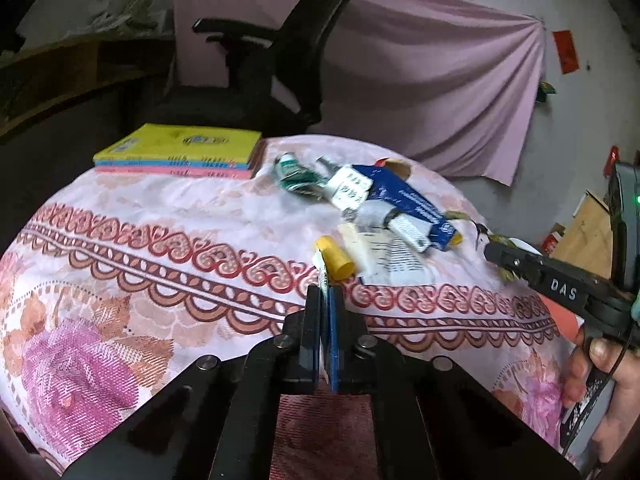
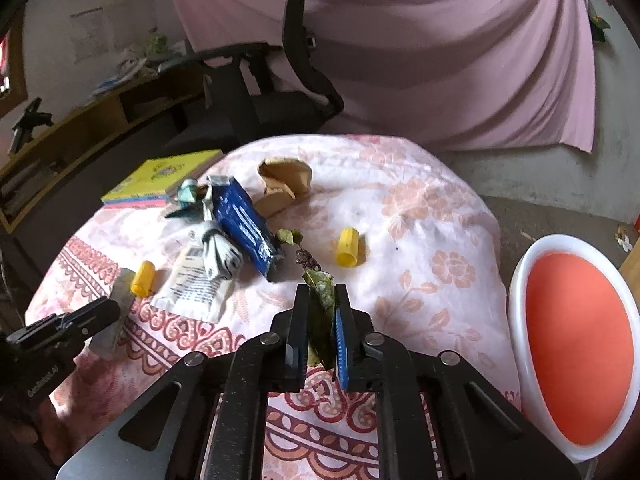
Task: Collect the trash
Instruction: 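Carry the leaf with the right tool over the red bin and open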
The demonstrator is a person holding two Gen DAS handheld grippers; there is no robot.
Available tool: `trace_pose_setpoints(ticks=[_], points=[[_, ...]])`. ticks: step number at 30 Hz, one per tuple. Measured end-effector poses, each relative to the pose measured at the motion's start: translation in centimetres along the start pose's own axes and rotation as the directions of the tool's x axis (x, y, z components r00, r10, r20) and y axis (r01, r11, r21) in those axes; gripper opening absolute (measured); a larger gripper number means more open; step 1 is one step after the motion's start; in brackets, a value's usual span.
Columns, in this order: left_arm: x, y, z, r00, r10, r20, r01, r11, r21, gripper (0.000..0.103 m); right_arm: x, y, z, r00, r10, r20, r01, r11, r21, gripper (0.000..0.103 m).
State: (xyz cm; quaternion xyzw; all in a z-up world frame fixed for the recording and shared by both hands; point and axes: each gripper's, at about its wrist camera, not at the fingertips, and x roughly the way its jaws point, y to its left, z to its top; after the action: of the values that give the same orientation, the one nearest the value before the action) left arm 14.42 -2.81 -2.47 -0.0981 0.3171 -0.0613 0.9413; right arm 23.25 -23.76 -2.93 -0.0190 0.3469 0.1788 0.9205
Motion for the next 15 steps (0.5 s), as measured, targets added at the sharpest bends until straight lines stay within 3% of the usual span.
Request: trace_pose_setpoints(ticks=[9,15], points=[[-1.6,-1.7,-0.8,0.995,-0.019,0.096,0.013,0.998,0.069,0.002,-2.9,1.0,-0.2,0.989,0.006,0.151,-0.001,0.999,-0.039,0.009],[-3.6,-3.2,0.5,0.977,-0.069,0.201,0.049,0.994,0.100,0.002,-5.8,0.6,-0.7,0.958,0.010,0.287,-0.004,1.000,-0.020,0.009]])
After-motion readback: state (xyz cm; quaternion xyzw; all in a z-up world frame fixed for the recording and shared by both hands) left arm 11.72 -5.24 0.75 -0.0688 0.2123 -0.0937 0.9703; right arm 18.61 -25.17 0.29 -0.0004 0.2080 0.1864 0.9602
